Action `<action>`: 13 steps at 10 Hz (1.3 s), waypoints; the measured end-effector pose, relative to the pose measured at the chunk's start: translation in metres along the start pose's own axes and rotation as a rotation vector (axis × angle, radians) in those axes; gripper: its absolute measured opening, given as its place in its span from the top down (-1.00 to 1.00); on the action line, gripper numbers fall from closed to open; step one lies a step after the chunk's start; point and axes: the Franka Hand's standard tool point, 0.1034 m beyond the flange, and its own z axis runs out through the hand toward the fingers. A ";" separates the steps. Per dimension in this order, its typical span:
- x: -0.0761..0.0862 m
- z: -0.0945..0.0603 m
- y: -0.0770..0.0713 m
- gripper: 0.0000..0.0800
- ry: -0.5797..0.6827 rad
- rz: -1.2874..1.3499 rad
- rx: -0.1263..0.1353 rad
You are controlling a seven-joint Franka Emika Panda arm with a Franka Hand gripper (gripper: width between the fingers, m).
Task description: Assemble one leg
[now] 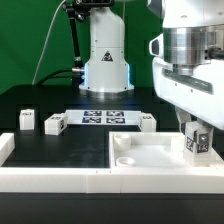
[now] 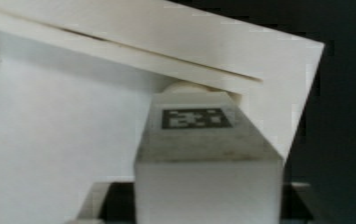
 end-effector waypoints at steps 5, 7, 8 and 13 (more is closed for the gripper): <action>-0.002 0.000 0.001 0.25 0.010 0.260 -0.002; -0.002 0.000 0.000 -0.24 0.009 0.168 -0.005; -0.002 -0.001 0.000 -0.24 0.010 0.120 -0.005; -0.012 0.001 0.001 -0.62 0.010 -0.487 -0.013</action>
Offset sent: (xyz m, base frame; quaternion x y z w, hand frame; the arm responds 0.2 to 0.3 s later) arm 0.0009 -0.0016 -0.0014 -0.0061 0.0084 0.1811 0.9834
